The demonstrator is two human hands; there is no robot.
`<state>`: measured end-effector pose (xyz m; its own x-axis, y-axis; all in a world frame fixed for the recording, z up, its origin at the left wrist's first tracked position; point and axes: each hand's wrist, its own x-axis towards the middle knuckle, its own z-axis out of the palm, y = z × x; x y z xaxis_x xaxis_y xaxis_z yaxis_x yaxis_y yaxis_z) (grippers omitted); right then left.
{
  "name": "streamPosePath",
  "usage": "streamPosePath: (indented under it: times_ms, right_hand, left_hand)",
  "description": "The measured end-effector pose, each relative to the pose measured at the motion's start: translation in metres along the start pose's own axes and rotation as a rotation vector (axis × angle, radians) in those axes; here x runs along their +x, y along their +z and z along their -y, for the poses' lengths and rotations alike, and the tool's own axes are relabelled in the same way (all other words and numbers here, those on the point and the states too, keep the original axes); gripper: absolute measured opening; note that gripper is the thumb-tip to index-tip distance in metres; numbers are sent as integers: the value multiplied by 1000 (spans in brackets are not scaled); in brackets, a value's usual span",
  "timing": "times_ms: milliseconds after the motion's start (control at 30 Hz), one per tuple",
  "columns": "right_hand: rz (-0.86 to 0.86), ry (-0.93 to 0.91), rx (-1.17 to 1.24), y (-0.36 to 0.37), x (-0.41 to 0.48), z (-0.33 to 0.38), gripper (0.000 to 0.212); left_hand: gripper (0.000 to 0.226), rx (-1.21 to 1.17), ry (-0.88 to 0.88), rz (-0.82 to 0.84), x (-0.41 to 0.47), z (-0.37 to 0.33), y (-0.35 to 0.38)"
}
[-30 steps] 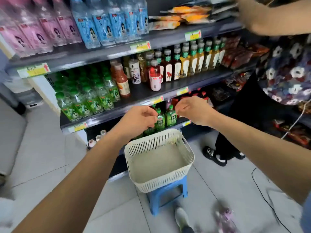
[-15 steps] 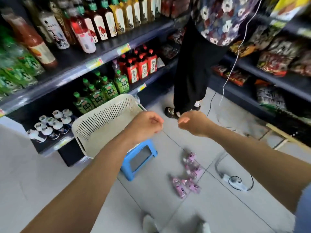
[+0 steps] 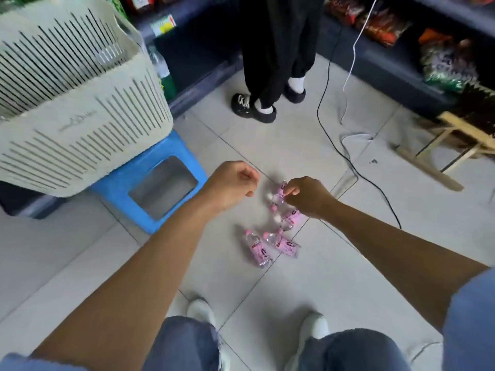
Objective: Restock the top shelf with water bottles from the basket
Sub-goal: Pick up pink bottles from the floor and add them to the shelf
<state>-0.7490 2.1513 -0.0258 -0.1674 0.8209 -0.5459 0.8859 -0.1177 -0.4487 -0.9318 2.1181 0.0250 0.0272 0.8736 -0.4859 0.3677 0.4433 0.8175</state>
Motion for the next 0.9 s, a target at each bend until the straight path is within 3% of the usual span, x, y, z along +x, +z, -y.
streamPosePath:
  times_ms: [333,467,567,733,900]
  right_hand:
    - [52,-18,-67,205,120,-137,29]
    - [60,-6,-218,253,155,-173,33]
    - [54,64,-288,275,168,-197,33]
    - [43,176,-488,302,173,-225,60]
    - [38,228,-572,315,186,-241,58]
  left_hand:
    - [15,122,-82,45,99,206,99]
    - [17,294,-5,51,137,224,114]
    - [10,268,39,56,152,216,129]
    - [11,336,37,135,153,221,148]
    - [10,343,22,141,149,230,146]
